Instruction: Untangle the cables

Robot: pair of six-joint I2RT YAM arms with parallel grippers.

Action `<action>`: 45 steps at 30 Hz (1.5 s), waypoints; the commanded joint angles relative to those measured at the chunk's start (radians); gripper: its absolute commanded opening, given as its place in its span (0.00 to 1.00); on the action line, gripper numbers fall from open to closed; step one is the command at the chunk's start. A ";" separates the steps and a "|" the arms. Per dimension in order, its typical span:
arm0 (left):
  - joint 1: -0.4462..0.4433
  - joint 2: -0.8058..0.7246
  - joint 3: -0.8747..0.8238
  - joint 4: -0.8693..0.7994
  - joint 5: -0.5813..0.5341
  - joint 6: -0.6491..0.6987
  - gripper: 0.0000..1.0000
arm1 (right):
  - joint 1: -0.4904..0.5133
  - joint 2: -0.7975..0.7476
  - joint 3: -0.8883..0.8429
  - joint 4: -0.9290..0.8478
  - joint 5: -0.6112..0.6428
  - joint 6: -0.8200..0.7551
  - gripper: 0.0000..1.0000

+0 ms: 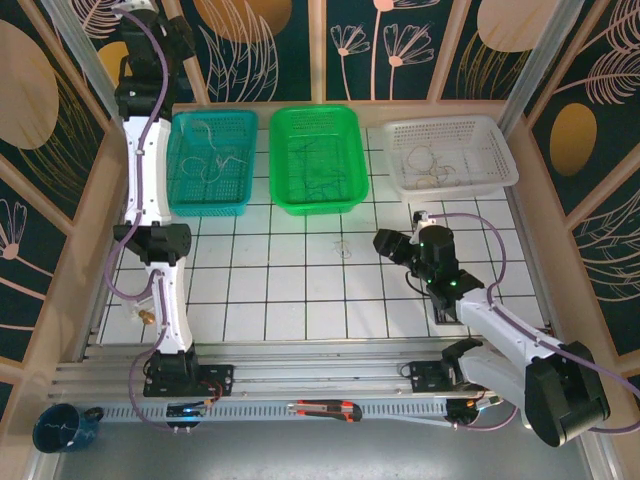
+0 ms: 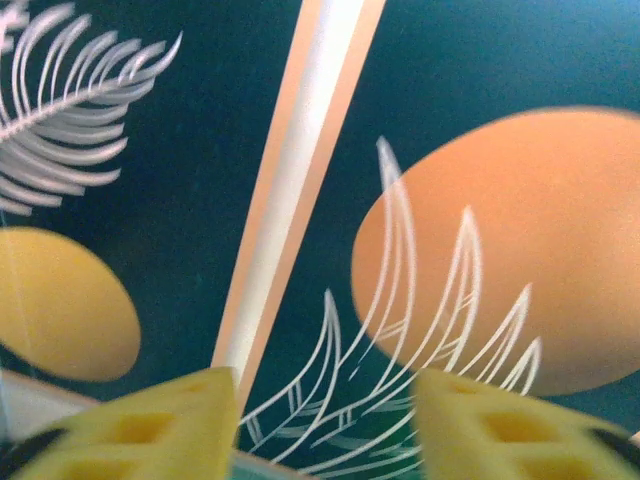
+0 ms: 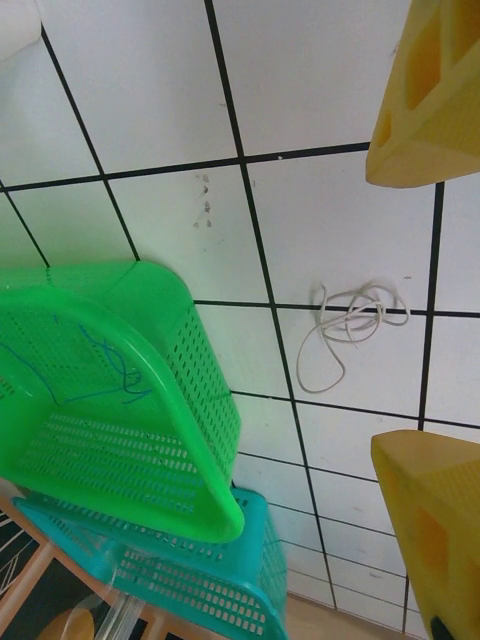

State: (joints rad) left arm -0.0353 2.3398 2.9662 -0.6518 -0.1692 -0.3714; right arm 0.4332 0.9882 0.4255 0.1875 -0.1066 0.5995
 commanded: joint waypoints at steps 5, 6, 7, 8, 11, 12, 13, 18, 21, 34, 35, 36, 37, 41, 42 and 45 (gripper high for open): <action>0.003 -0.005 0.043 -0.089 -0.061 -0.008 0.95 | -0.008 -0.028 0.029 -0.026 -0.011 -0.031 0.65; 0.003 -0.011 0.042 -0.094 -0.061 -0.010 0.97 | -0.008 -0.026 0.032 -0.024 -0.014 -0.032 0.65; 0.003 -0.016 0.042 -0.103 -0.061 -0.016 0.99 | -0.008 -0.022 0.033 -0.023 -0.018 -0.034 0.65; 0.003 -0.022 0.042 -0.112 -0.060 -0.023 0.99 | -0.008 -0.017 0.037 -0.022 -0.022 -0.037 0.65; 0.003 -0.039 0.043 -0.159 -0.042 -0.050 0.99 | -0.008 0.017 0.052 -0.018 -0.041 -0.051 0.65; 0.003 -0.043 0.043 -0.180 -0.031 -0.060 0.99 | -0.005 0.034 0.059 -0.017 -0.050 -0.057 0.65; 0.003 -0.047 0.043 -0.201 -0.017 -0.070 0.99 | -0.006 0.052 0.067 -0.018 -0.056 -0.064 0.65; 0.002 -0.060 0.043 -0.353 0.046 -0.082 0.99 | -0.001 0.170 0.113 -0.020 -0.096 -0.110 0.65; -0.001 -0.075 0.043 -0.418 0.067 -0.075 0.99 | 0.012 0.240 0.146 -0.018 -0.114 -0.140 0.65; -0.123 -0.199 0.043 -0.531 0.093 -0.064 0.99 | 0.175 0.507 0.352 -0.082 -0.035 -0.234 0.65; -0.130 -0.209 0.042 -0.544 0.088 -0.066 0.99 | 0.182 0.523 0.364 -0.089 -0.015 -0.234 0.65; -0.134 -0.220 0.043 -0.557 0.090 -0.067 0.99 | 0.185 0.538 0.374 -0.093 -0.002 -0.234 0.65; -0.137 -0.230 0.043 -0.566 0.093 -0.070 0.99 | 0.188 0.549 0.380 -0.096 0.008 -0.235 0.65; -0.142 -0.288 0.043 -0.587 0.109 -0.073 0.99 | 0.196 0.592 0.398 -0.101 0.037 -0.235 0.65; -0.142 -0.304 0.039 -0.589 0.111 -0.075 0.99 | 0.198 0.602 0.403 -0.100 0.039 -0.236 0.65; -0.142 -0.362 -0.007 -0.588 0.136 -0.077 0.99 | 0.202 0.627 0.410 -0.094 0.039 -0.240 0.65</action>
State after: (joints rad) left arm -0.1818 2.0449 2.9765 -1.1950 -0.0753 -0.4377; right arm 0.6239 1.5929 0.8021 0.1059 -0.1017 0.3820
